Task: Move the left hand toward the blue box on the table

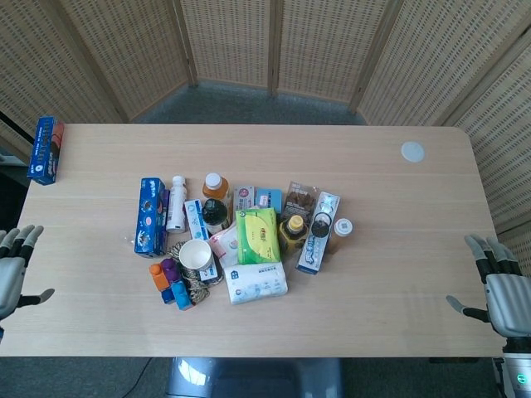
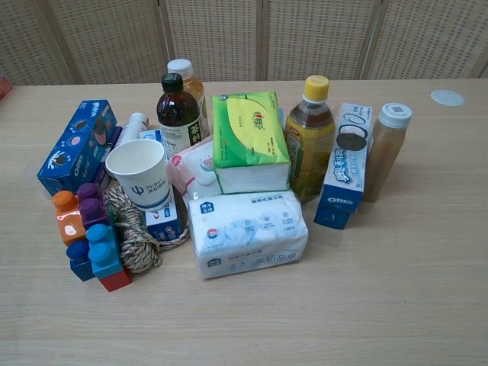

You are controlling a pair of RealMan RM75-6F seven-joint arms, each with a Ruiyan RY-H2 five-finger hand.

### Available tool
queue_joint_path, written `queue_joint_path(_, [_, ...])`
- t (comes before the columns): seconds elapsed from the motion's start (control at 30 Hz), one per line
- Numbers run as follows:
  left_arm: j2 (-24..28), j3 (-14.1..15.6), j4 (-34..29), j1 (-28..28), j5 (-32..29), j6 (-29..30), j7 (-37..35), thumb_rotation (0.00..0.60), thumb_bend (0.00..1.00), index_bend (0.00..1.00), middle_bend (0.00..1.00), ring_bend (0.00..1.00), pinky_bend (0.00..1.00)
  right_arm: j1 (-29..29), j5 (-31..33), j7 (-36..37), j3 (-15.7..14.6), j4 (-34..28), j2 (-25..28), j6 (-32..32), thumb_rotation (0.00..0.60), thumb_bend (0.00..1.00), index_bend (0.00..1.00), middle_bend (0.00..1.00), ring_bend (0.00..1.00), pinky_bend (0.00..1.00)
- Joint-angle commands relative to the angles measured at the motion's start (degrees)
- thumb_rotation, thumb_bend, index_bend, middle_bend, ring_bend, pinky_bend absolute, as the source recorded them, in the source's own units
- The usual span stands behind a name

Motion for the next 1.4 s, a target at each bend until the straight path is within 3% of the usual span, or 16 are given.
queue_joint_path(0.03, [-2.94, -2.74, 2.39, -4.63, -4.43, -4.13, 4.10, 0.600, 0.00, 0.00, 0.00, 0.00, 0.00, 0.02, 0.10, -0.04, 0.02, 0.02, -0.02, -0.08, 0.600, 0.00, 0.00, 0.00, 0.00, 0.00])
queue_joint_path(0.4, [-13.32, -4.29, 8.77, -12.85, -12.00, -8.40, 14.06, 0.600, 0.00, 0.00, 0.00, 0.00, 0.00, 0.11, 0.48, 0.56, 0.21, 0.14, 0.14, -0.29, 0.600, 0.00, 0.00, 0.00, 0.00, 0.00])
queue_joint_path(0.9, [-23.28, -3.63, 19.91, -17.14, -19.88, -10.77, 18.17, 0.600, 0.00, 0.00, 0.00, 0.00, 0.00, 0.16, 0.42, 1.25, 0.20, 0.24, 0.36, -0.44, 0.600, 0.00, 0.00, 0.00, 0.00, 0.00])
queue_joint_path(1.4, [-31.38, -3.42, 27.19, -22.45, -24.78, -13.00, 23.82, 0.600, 0.00, 0.01, 0.00, 0.00, 0.00, 0.28, 0.80, 1.86, 0.31, 0.50, 0.43, -0.79, 0.600, 0.00, 0.00, 0.00, 0.00, 0.00])
